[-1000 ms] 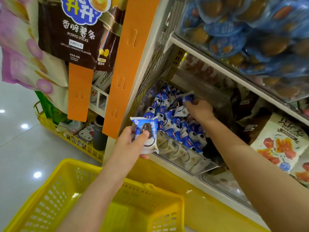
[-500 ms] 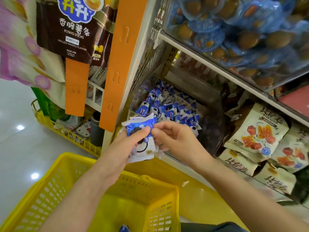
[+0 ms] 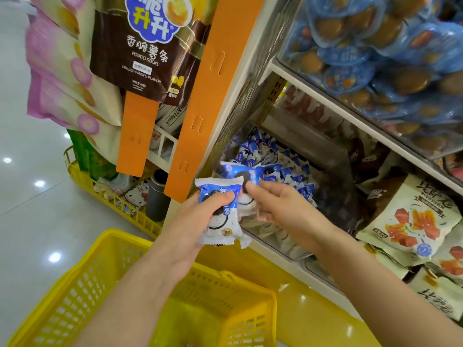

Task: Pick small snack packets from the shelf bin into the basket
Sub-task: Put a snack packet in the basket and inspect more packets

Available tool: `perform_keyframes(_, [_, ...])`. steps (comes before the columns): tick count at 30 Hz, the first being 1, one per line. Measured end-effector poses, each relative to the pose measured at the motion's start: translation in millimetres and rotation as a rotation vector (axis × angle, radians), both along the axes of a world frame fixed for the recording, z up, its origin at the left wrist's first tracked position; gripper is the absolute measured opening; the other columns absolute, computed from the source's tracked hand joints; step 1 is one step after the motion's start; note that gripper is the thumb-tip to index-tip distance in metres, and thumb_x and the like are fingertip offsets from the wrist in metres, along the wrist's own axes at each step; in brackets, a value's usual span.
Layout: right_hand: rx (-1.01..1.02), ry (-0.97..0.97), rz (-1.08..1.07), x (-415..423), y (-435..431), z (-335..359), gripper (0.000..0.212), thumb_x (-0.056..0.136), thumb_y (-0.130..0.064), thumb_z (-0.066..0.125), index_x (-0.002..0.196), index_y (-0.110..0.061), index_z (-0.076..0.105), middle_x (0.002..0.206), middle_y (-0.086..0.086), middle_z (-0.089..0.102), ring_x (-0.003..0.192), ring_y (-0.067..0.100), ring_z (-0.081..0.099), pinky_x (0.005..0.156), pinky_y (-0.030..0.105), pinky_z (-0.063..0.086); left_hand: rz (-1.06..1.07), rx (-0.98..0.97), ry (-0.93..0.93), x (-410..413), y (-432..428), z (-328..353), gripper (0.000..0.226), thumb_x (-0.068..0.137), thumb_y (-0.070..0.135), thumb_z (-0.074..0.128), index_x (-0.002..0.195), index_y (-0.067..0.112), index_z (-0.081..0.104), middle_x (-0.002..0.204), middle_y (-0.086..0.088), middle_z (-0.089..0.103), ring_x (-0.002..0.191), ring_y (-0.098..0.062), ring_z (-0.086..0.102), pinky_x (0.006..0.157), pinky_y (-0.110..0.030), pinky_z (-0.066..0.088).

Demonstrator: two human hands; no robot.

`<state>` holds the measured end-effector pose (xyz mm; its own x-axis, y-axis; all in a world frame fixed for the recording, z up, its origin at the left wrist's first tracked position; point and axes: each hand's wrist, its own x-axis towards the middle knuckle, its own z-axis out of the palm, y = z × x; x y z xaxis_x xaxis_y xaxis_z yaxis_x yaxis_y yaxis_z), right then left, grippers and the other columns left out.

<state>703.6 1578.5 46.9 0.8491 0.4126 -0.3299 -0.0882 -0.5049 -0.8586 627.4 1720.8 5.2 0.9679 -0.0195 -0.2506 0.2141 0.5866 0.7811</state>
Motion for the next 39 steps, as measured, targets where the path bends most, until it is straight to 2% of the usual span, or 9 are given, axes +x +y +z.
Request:
perform_keyframes(4, [-0.019,-0.099,-0.283,33.8,0.2,8.1,0.031,0.090,-0.041,0.054,0.079,-0.016,0.070,0.057,-0.010,0.063,0.048,0.000,0.056,0.050,0.013,0.044,0.091,-0.052,0.075,4.6,5.9,-3.4,0.024,0.087,0.021,0.058,0.109,0.016,0.065,0.075,-0.002,0.072,0.062,-0.012,0.067,0.048,-0.021,0.051])
perform_keyframes(9, [-0.119,-0.371,-0.593,101.7,-2.8,4.4,0.030,0.092,-0.035,0.053,0.076,-0.010,0.058,0.071,0.006,0.057,0.075,0.022,0.057,0.074,0.037,0.046,0.089,-0.048,0.090,8.7,4.6,-7.2,0.025,0.088,0.021,0.057,0.112,0.017,0.064,0.078,-0.004,0.072,0.061,-0.012,0.067,0.048,-0.021,0.050])
perform_keyframes(13, [-0.408,-0.477,-0.483,132.1,-3.6,-14.7,0.035,0.095,-0.031,0.047,0.109,-0.001,0.059,0.093,0.016,0.059,0.093,0.032,0.057,0.074,0.035,0.039,0.072,-0.098,0.132,12.5,5.0,-8.6,0.031,0.085,0.022,0.059,0.116,0.018,0.062,0.087,-0.006,0.071,0.069,-0.015,0.067,0.051,-0.024,0.052])
perform_keyframes(18, [-0.541,-0.531,-0.338,138.3,-5.1,-31.1,0.036,0.090,-0.028,0.058,0.064,-0.006,0.048,0.062,0.011,0.048,0.062,0.025,0.047,0.065,0.033,0.035,0.069,-0.117,0.154,14.0,8.5,-9.9,0.030,0.083,0.021,0.060,0.113,0.017,0.064,0.080,-0.004,0.073,0.063,-0.012,0.068,0.048,-0.022,0.052])
perform_keyframes(22, [-0.670,-0.511,-0.196,138.1,-8.4,-23.4,0.033,0.089,-0.032,0.059,0.070,-0.006,0.052,0.071,0.017,0.053,0.066,0.025,0.050,0.063,0.036,0.041,0.066,-0.113,0.164,14.8,9.5,-12.6,0.028,0.083,0.022,0.061,0.111,0.019,0.065,0.081,-0.003,0.073,0.064,-0.012,0.068,0.049,-0.023,0.051])
perform_keyframes(28, [-0.797,-0.391,-0.070,144.7,-9.1,-6.6,0.040,0.091,-0.034,0.055,0.060,-0.009,0.050,0.059,0.008,0.056,0.053,0.017,0.050,0.052,0.024,0.036,0.070,-0.106,0.178,16.5,7.4,-14.3,0.019,0.083,0.022,0.062,0.102,0.020,0.065,0.068,0.000,0.072,0.055,-0.009,0.067,0.046,-0.020,0.050])
perform_keyframes(32, [-0.791,-0.429,-0.037,144.8,-15.1,-2.6,0.035,0.091,-0.037,0.054,0.075,-0.006,0.053,0.076,0.013,0.053,0.070,0.023,0.050,0.065,0.029,0.035,0.060,-0.073,0.173,17.8,8.4,-16.1,0.026,0.083,0.023,0.062,0.108,0.017,0.065,0.081,-0.004,0.073,0.062,-0.013,0.068,0.048,-0.021,0.051])
perform_keyframes(35, [-0.845,-0.363,-0.003,146.2,-18.8,-4.8,0.037,0.090,-0.039,0.054,0.076,-0.005,0.056,0.071,0.011,0.056,0.069,0.022,0.051,0.066,0.028,0.037,0.075,-0.079,0.175,19.2,8.6,-17.6,0.021,0.083,0.023,0.063,0.104,0.018,0.065,0.075,-0.002,0.073,0.059,-0.011,0.068,0.046,-0.021,0.051])
perform_keyframes(39, [-0.870,-0.342,-0.029,158.6,-6.5,-10.0,0.040,0.090,-0.039,0.055,0.062,-0.012,0.046,0.057,0.002,0.052,0.051,0.014,0.045,0.049,0.025,0.034,0.065,-0.064,0.186,19.9,5.9,-18.2,0.023,0.081,0.023,0.065,0.103,0.019,0.064,0.072,-0.002,0.073,0.059,-0.011,0.068,0.049,-0.023,0.052])
